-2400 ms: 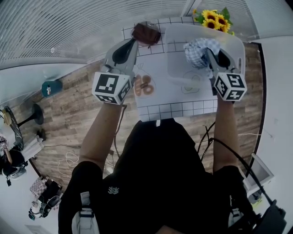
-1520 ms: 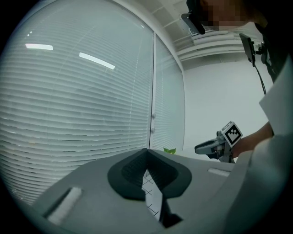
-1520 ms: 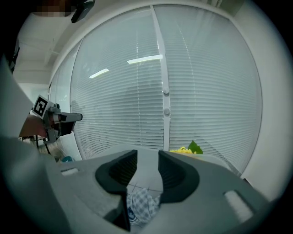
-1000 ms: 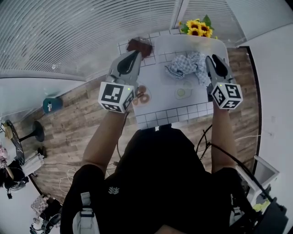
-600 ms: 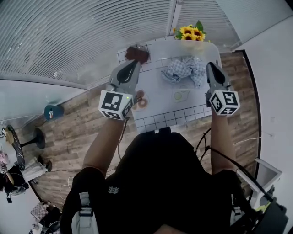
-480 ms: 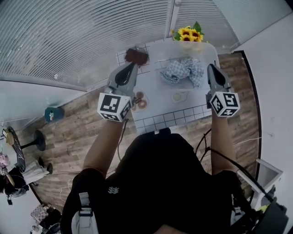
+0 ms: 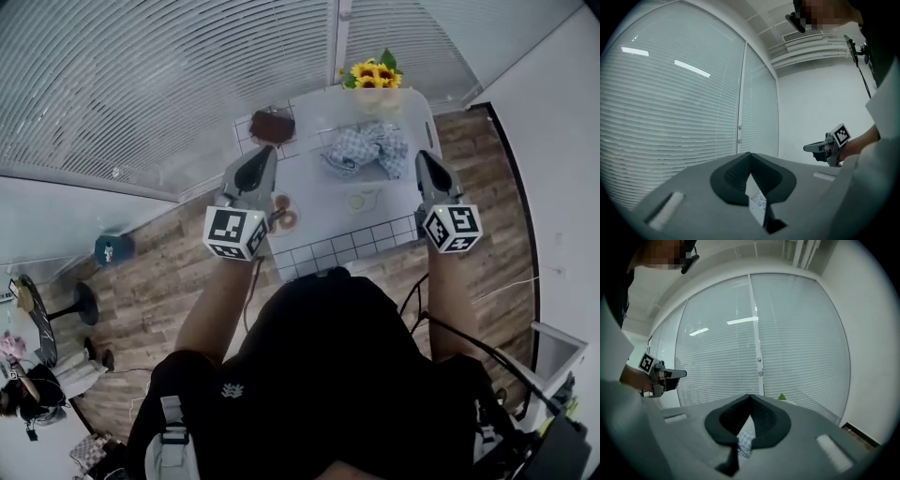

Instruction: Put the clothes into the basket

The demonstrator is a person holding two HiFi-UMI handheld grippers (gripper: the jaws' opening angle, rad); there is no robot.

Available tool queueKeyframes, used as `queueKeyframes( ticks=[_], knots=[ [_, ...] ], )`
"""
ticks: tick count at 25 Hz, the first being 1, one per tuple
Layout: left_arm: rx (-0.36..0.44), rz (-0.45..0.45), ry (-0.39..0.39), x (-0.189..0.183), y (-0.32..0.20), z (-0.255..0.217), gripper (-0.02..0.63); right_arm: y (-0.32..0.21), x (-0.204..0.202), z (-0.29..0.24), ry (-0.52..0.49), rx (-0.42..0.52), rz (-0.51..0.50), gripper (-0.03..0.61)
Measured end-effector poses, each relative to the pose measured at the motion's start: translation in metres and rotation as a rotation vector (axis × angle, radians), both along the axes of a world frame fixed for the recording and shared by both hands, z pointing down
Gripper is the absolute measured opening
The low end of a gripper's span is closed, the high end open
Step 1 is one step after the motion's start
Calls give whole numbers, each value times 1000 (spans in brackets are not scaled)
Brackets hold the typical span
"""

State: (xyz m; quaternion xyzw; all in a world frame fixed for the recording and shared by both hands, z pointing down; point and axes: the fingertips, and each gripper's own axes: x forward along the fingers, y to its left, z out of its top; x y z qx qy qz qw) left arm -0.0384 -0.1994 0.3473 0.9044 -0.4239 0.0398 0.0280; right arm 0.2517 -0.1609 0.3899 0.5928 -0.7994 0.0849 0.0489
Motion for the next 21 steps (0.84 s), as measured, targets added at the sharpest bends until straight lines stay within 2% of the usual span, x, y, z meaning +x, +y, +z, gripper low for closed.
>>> queueKeyframes(
  ticks=[9, 21],
  knots=[
    [24, 16, 4, 10, 3, -10, 6, 8, 11, -8, 22, 14, 19, 2],
    [15, 20, 1, 9, 9, -8, 6, 11, 13, -14, 47, 17, 19, 2]
  ],
)
